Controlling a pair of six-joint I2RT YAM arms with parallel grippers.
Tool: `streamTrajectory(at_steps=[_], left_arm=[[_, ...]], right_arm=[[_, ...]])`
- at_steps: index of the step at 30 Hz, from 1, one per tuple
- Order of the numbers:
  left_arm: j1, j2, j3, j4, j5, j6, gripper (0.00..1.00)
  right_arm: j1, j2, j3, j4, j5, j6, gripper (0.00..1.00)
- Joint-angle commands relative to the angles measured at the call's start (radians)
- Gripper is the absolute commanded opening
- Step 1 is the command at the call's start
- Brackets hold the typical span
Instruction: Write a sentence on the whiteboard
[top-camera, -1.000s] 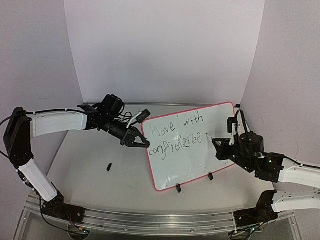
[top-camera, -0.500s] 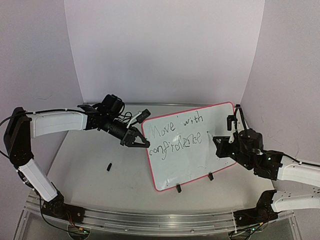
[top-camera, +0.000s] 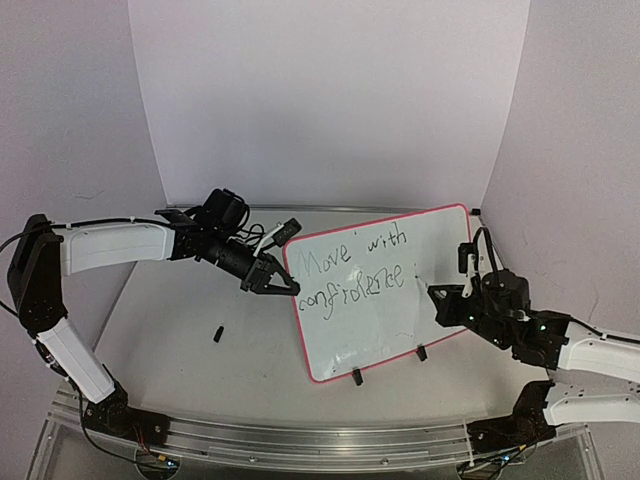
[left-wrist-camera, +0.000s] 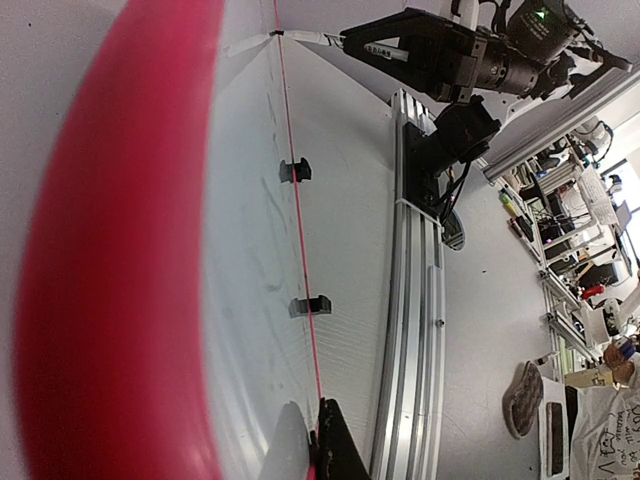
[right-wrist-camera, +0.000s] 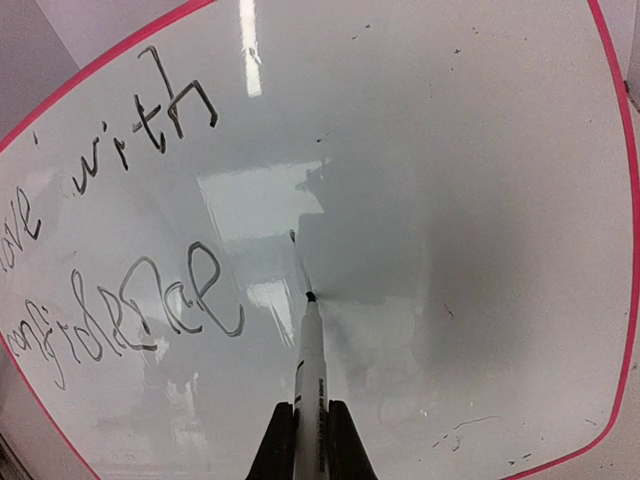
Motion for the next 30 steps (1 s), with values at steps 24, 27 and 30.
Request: streamTrajectory(at_steps=[24,27,30], left_arm=[[-0.04,0.017,0.012,-0.073,-0.011,0.081,0.0],[-0.04,0.017,0.01,-0.072,-0.011,0.079,0.0],[-0.04,0.019,0.01,-0.072,-0.01,0.079,0.0]], right_arm=[[-0.006,0.081,0.061,0.115,0.079,-0.057,0.0],[-0.007,0.093,0.066,0.117,0.09,-0.064,0.0],[-0.007,0.103,0.071,0.119,0.101,-0.064,0.0]])
